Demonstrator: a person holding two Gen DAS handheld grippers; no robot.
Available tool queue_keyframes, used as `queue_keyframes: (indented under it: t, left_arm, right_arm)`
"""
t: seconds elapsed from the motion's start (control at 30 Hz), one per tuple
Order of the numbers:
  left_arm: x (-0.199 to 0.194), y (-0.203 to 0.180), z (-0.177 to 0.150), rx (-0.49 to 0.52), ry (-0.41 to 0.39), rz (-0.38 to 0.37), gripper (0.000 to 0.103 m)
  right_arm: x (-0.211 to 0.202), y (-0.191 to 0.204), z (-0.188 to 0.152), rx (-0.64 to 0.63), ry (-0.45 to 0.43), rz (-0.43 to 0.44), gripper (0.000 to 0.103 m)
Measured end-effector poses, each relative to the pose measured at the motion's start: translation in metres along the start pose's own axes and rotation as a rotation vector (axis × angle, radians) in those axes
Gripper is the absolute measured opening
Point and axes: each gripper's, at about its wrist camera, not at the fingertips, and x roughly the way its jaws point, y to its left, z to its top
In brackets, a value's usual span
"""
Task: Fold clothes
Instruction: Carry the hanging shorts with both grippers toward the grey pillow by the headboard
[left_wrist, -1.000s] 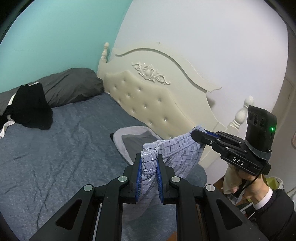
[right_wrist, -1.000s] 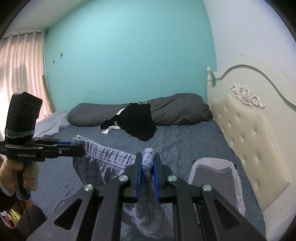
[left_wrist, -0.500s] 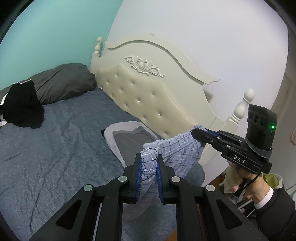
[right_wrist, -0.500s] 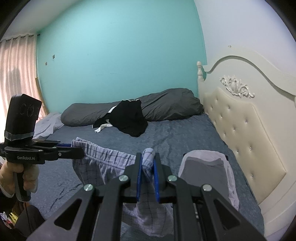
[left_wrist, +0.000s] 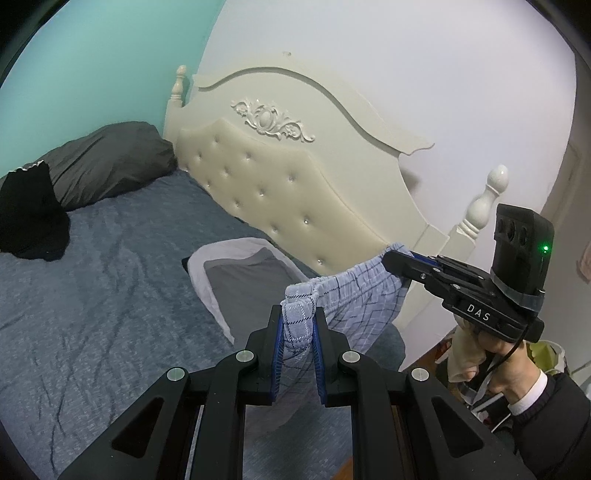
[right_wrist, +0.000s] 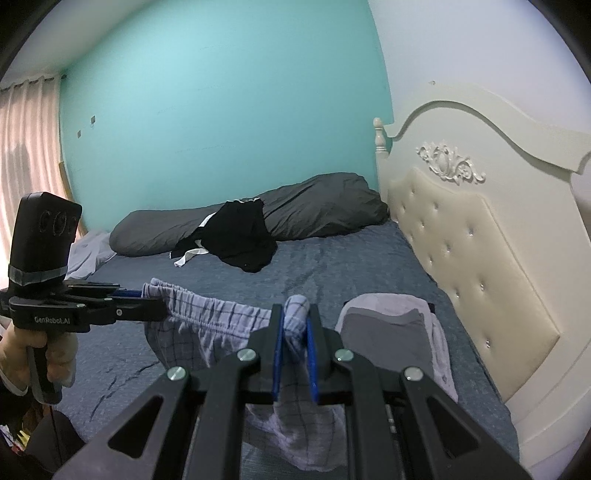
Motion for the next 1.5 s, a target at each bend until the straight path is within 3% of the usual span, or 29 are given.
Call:
queue_keyframes:
  t: [0.57, 1.5]
  left_arm:
    - [0.057, -0.026, 0.011, 0.012, 0.027, -0.034, 0.015]
    - [0.139, -0.034, 0.034, 0.018, 0.059, -0.044, 0.015]
  right_arm:
    - [-0.007, -0.058, -0.009, 0.030, 0.010, -0.047, 0.010]
    - [0.019, -0.134, -0.016, 0.077, 0.011, -0.079, 0.010]
